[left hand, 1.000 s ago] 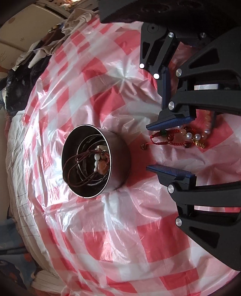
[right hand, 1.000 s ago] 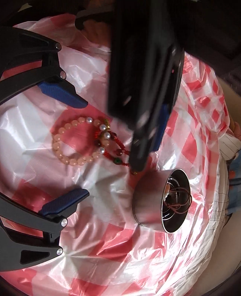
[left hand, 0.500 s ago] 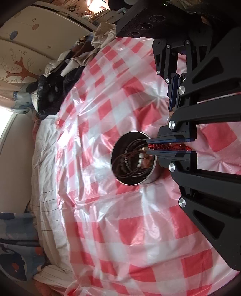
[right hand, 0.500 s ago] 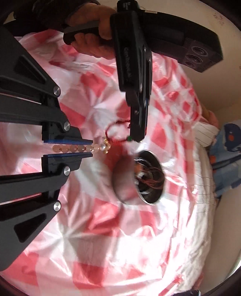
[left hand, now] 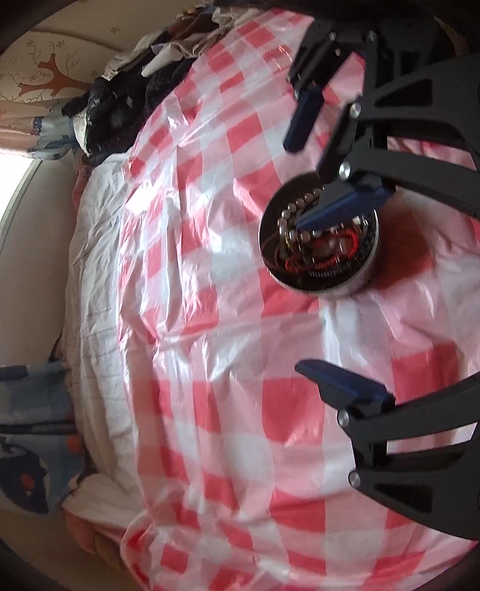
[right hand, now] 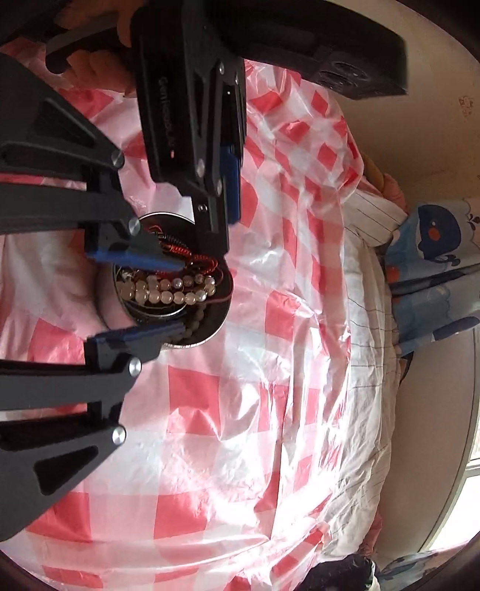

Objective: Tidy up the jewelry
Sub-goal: 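Drop the red tassel into the tin with the left tool while the right drops the amber bead strand, then withdraw both open tools from the tin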

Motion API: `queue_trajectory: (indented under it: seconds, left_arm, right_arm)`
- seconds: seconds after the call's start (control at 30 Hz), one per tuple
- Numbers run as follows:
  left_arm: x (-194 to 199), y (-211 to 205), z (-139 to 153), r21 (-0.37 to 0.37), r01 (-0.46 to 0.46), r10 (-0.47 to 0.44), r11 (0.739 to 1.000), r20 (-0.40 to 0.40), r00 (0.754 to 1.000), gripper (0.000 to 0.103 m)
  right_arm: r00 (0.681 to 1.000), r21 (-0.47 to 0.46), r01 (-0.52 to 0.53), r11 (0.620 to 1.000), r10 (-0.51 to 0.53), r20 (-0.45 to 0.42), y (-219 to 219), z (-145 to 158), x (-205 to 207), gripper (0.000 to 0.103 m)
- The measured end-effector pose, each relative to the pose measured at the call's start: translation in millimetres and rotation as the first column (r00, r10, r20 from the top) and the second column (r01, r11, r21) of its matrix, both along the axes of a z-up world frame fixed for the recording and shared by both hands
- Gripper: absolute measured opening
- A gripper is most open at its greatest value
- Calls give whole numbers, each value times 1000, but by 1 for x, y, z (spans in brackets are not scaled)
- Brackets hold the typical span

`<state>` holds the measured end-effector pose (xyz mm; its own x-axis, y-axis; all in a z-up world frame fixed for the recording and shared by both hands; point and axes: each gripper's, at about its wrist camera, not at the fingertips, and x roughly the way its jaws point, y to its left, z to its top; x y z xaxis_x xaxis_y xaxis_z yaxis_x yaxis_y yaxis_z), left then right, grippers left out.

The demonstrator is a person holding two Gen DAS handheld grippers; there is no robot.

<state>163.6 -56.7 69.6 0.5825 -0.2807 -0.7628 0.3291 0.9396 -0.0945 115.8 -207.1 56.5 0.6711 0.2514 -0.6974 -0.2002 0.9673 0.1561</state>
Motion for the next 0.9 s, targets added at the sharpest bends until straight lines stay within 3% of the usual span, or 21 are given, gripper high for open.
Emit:
queue_trajectory:
  seconds: [0.1,0.3,0.4,0.57,0.7,0.9]
  left_arm:
    - [-25,16,-1,86,-62,59,994,44,997,95]
    - [-81,41,-15,204,-158,152,966,48,987,95]
    - [-101,56,-23,178,-185,185,966,19,983,96]
    - [-113,69,-43,123,-223,228,967,-29,973,96]
    - [-109,67,-52,112,-236,243,965,-53,969,96]
    - [-109,60,-52,119,-224,231,967,-47,972,96]
  right_arm:
    - [999,17,49,999,-50,13,-7,3,-22,54]
    - [992,-32,112,993,-114,-51,9,-21,-74,78]
    - [988,-46,147,988,-149,-48,12,-27,-89,86]
    - [975,-46,214,976,-216,-50,6,-42,-96,88]
    - [961,-37,258,965,-260,-89,-1,-51,-90,88]
    - [961,-76,260,963,-266,-81,5,-53,-91,91]
